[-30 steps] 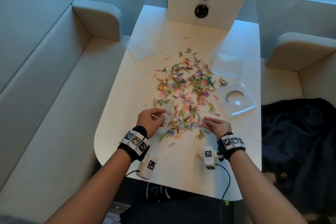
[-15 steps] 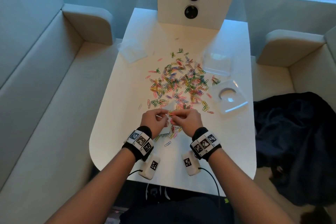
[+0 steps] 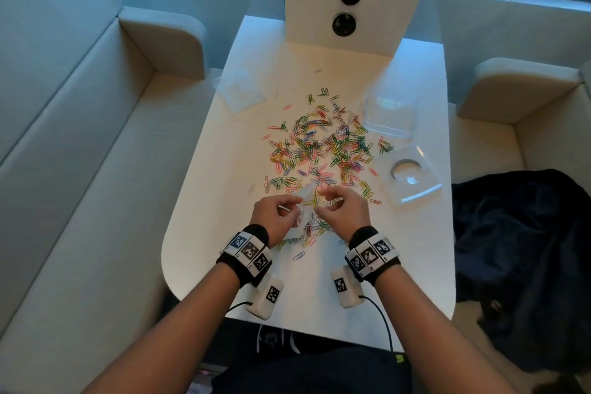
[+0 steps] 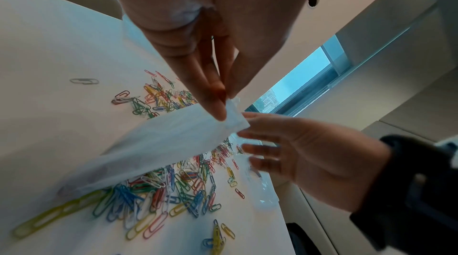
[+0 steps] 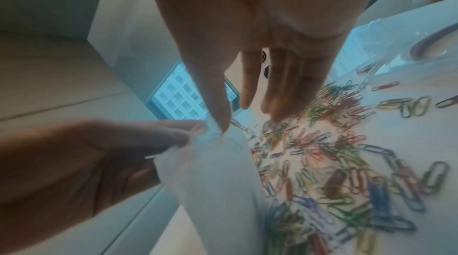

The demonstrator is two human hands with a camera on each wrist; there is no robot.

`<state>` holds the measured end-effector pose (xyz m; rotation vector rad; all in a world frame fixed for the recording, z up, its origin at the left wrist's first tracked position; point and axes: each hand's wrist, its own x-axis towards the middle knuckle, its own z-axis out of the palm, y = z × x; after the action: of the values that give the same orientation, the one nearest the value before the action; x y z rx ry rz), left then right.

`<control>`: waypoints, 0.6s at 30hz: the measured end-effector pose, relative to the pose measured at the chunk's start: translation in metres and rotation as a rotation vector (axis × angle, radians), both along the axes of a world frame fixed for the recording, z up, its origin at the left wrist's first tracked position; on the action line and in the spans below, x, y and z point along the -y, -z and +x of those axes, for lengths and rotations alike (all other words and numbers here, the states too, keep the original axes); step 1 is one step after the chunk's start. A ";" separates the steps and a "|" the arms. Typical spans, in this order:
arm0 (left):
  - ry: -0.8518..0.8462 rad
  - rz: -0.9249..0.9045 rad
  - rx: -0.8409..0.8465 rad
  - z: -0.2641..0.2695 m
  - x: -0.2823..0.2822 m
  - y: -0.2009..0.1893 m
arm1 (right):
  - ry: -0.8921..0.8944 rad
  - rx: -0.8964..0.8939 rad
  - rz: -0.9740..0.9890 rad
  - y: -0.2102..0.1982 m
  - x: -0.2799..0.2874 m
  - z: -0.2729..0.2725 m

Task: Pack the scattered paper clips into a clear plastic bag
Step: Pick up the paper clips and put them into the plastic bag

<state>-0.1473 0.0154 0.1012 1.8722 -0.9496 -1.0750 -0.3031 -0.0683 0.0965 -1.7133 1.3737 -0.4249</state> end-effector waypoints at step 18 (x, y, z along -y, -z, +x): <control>-0.020 -0.020 0.038 0.001 -0.002 -0.003 | -0.168 0.096 0.187 -0.013 0.008 0.020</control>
<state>-0.1459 0.0176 0.1038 1.8876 -0.9580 -1.0182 -0.2827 -0.0758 0.1095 -1.6179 1.1526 -0.2714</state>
